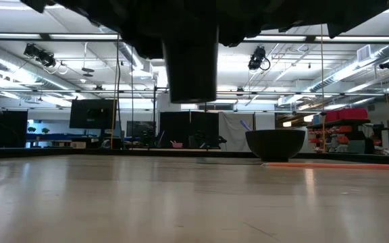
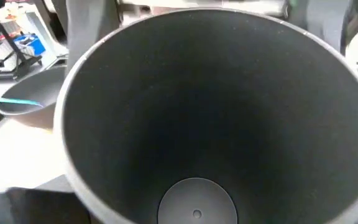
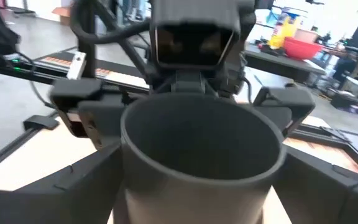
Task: Pick & Place Utensil
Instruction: Put the black cup on the brown mat to the right of the black bowl
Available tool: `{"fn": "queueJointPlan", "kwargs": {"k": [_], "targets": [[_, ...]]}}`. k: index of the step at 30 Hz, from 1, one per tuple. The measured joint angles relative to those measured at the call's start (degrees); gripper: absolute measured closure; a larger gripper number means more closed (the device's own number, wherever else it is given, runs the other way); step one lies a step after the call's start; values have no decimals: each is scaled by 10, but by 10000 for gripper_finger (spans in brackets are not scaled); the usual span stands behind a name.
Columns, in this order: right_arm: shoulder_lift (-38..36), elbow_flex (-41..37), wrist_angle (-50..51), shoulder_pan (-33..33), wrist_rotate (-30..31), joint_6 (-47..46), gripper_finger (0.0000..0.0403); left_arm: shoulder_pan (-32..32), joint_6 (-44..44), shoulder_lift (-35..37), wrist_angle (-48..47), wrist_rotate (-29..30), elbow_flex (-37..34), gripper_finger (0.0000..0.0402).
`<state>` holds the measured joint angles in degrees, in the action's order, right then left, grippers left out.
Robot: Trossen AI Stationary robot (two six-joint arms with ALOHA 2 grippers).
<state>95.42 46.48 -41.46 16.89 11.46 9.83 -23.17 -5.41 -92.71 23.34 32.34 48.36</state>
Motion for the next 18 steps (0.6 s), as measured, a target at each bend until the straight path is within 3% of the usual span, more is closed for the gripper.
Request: {"fn": "queueJointPlan", "kwargs": {"k": [6,18], "targets": [[0,0,-2,0,16,-10,32,12,3,0,3,-14,0,71],[0,0,-1,0,8,-38,86,12,-29,0,5,-33,0,67]]}}
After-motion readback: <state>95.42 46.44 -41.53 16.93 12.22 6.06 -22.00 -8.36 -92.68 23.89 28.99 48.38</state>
